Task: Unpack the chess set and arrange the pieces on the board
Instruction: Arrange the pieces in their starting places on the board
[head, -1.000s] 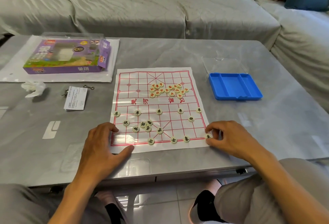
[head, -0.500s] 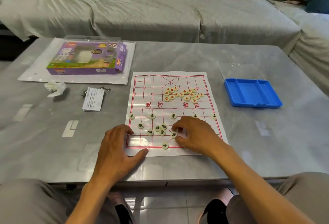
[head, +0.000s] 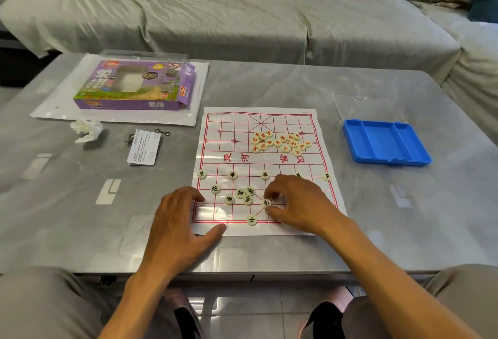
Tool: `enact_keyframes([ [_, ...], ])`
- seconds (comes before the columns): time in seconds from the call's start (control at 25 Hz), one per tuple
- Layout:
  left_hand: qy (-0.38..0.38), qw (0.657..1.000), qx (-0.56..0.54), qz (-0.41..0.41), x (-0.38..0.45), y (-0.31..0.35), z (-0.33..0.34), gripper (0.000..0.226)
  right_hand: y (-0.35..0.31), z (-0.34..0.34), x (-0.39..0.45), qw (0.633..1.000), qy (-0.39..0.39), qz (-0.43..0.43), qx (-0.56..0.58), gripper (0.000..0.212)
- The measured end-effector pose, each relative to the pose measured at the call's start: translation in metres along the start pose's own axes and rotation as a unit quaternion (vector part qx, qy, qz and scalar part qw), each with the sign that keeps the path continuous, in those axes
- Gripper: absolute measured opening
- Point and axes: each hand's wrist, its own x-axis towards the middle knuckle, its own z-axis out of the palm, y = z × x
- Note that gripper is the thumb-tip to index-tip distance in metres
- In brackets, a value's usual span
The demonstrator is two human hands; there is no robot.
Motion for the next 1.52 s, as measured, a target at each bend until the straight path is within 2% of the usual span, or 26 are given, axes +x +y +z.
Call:
enact_keyframes([
  [0.2, 0.003, 1.000, 0.007, 0.006, 0.001, 0.001, 0.000, 0.060, 0.041, -0.034, -0.030, 0.994, 0.084, 0.069, 0.026, 0.026],
  [0.36, 0.002, 1.000, 0.009, 0.001, 0.001, 0.000, 0.002, 0.061, 0.075, -0.037, -0.070, 0.989, 0.066, 0.130, 0.000, 0.033],
  [0.8, 0.001, 1.000, 0.011, 0.003, 0.002, 0.001, 0.001, 0.061, 0.068, -0.016, -0.074, 0.994, 0.005, 0.102, -0.051, 0.038],
  [1.04, 0.001, 1.000, 0.007, 0.001, 0.000, 0.000, 0.000, 0.061, 0.059, -0.021, -0.070, 0.994, 0.013, 0.101, -0.031, 0.041],
  [1.16, -0.003, 1.000, 0.006, -0.003, 0.001, 0.000, 0.001, 0.062, 0.032, -0.022, -0.056, 0.997, 0.042, 0.069, 0.000, 0.034],
  [1.28, -0.003, 1.000, 0.001, -0.010, 0.000, -0.001, 0.002, 0.060, -0.009, -0.008, -0.027, 0.999, 0.026, 0.009, 0.027, 0.028],
  [1.52, -0.001, 1.000, 0.002, -0.010, 0.000, -0.003, 0.002, 0.058, -0.047, 0.016, 0.029, 0.999, 0.006, -0.045, 0.005, 0.034],
])
